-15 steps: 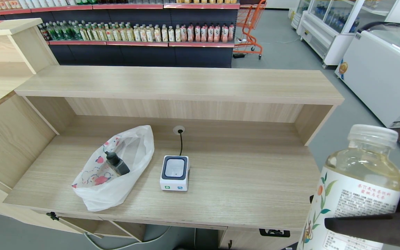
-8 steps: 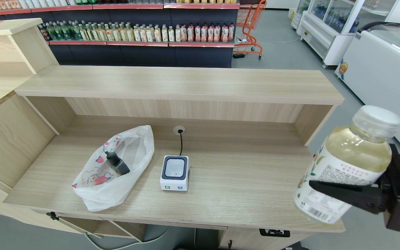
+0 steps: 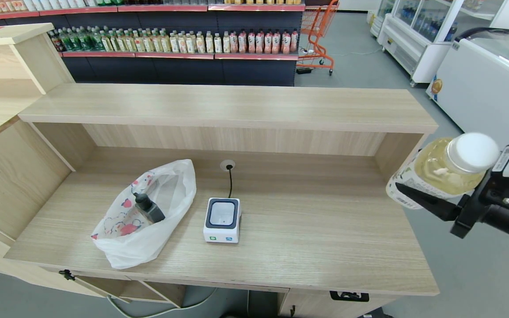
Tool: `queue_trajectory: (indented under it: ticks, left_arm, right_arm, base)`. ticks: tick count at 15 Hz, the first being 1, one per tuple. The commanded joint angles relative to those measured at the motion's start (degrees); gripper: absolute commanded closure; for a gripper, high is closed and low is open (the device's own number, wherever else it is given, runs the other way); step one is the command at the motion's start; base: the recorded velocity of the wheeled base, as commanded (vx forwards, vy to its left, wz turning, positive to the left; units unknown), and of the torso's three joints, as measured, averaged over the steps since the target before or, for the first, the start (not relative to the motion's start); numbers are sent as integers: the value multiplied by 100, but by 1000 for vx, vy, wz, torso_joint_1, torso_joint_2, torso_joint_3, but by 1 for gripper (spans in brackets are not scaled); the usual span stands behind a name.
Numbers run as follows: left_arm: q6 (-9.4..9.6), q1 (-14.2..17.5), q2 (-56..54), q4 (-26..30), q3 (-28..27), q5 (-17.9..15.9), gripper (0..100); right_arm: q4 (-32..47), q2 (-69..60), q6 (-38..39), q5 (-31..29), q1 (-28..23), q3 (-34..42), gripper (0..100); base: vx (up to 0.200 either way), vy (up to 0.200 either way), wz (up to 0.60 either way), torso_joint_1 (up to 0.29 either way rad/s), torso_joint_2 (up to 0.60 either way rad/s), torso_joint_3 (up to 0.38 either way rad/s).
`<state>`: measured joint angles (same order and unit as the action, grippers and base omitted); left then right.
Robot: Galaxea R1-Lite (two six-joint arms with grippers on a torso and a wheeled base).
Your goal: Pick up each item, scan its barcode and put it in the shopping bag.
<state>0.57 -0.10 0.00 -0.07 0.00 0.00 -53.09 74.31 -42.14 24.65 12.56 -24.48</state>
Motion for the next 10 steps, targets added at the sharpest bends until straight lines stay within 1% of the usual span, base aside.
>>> queue_trajectory:
  ticks: [1,3,5,10]
  left_arm:
    - [-5,10,9,-1,0,0,0]
    - [-5,1,9,-1,0,0,0]
    - [4,1,9,-1,0,0,0]
    - [4,1,9,-1,0,0,0]
  right_arm:
    - [-211,338,-154,216,195,163,100]
    - [-219,356,-514,602,212,163,100]
    - [-219,356,-752,778,239,198,100]
    - [-211,224,-787,822,318,268,100]
  base:
    - [0,0,0,0,0,0]
    - [0,0,0,0,0,0]
    - [0,0,0,0,0,0]
    - [0,0,0,0,0,0]
